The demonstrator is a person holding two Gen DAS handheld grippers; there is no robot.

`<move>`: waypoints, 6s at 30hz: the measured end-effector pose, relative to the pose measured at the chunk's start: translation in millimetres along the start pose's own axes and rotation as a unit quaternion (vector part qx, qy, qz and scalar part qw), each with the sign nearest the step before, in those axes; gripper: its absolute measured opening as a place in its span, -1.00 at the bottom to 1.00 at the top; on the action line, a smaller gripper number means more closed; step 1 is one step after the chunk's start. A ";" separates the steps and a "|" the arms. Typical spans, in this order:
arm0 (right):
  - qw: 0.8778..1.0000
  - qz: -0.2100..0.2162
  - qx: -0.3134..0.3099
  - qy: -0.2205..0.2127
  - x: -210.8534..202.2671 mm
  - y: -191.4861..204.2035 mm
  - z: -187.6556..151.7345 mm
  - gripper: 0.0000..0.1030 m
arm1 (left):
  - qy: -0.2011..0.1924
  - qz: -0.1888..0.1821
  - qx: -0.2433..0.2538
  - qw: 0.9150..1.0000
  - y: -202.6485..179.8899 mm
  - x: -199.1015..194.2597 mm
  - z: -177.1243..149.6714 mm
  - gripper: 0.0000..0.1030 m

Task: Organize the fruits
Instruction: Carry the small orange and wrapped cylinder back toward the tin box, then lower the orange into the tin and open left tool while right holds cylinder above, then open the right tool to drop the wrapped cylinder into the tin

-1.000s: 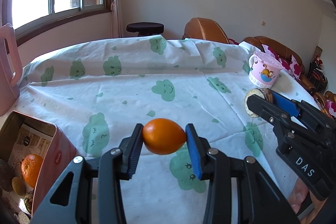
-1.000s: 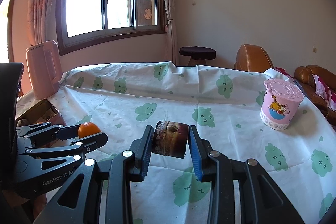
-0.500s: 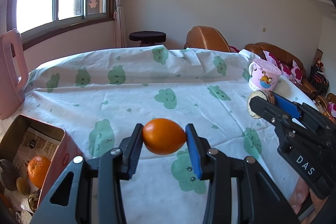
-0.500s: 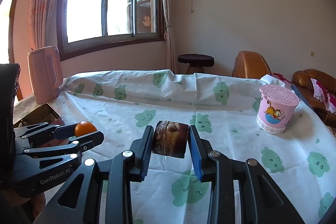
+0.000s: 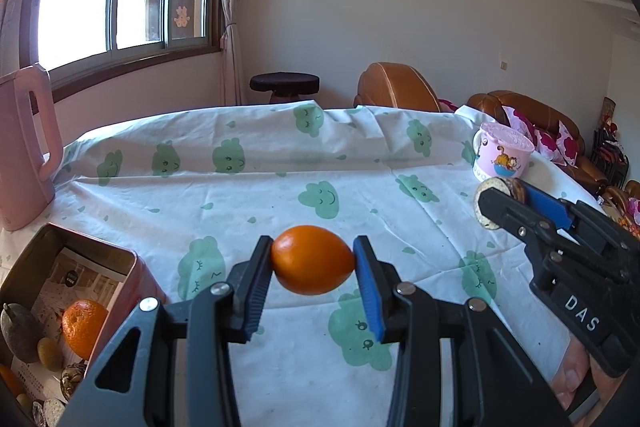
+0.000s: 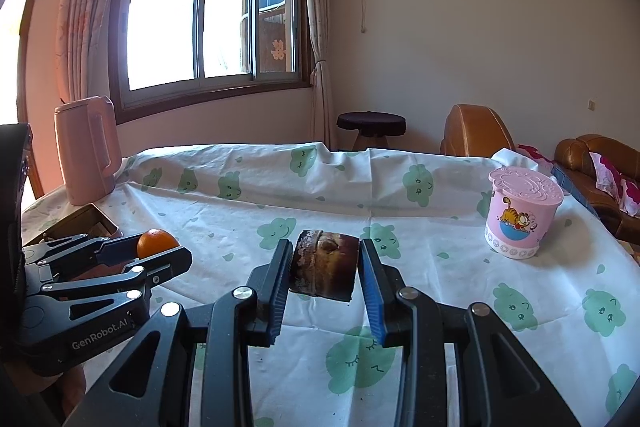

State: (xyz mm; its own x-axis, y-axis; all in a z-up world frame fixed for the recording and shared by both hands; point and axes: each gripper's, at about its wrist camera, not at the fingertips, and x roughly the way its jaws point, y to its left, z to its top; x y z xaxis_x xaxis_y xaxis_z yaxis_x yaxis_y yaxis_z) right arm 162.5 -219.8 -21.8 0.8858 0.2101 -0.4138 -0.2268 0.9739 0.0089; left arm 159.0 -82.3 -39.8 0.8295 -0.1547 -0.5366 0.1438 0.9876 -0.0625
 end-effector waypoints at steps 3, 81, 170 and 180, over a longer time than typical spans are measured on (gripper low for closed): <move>1.000 0.000 0.001 -0.003 -1.7 -0.2 0.0 -0.31 | -0.005 0.002 -0.002 1.000 0.5 -1.6 0.1 -0.18; 0.984 0.148 -0.088 -0.052 -29.5 156.4 17.2 -0.31 | -0.085 0.134 -0.059 0.986 130.7 -122.0 -40.4 -0.17; 0.986 0.150 -0.064 -0.040 -2.8 205.6 -0.2 0.70 | -0.095 0.189 -0.088 0.973 182.5 -150.1 -61.9 0.76; 0.987 0.145 -0.059 -0.047 -4.9 202.7 -0.7 0.74 | -0.105 0.191 -0.085 0.972 178.7 -149.5 -63.3 0.77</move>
State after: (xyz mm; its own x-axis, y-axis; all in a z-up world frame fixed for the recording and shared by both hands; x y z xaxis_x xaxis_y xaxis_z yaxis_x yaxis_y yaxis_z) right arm 111.9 -23.4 -18.6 0.8088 0.4908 -0.3239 -0.5171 0.8559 0.0056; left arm 26.4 118.9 -24.0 0.8991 0.2399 -0.3661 -0.2728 0.9612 -0.0401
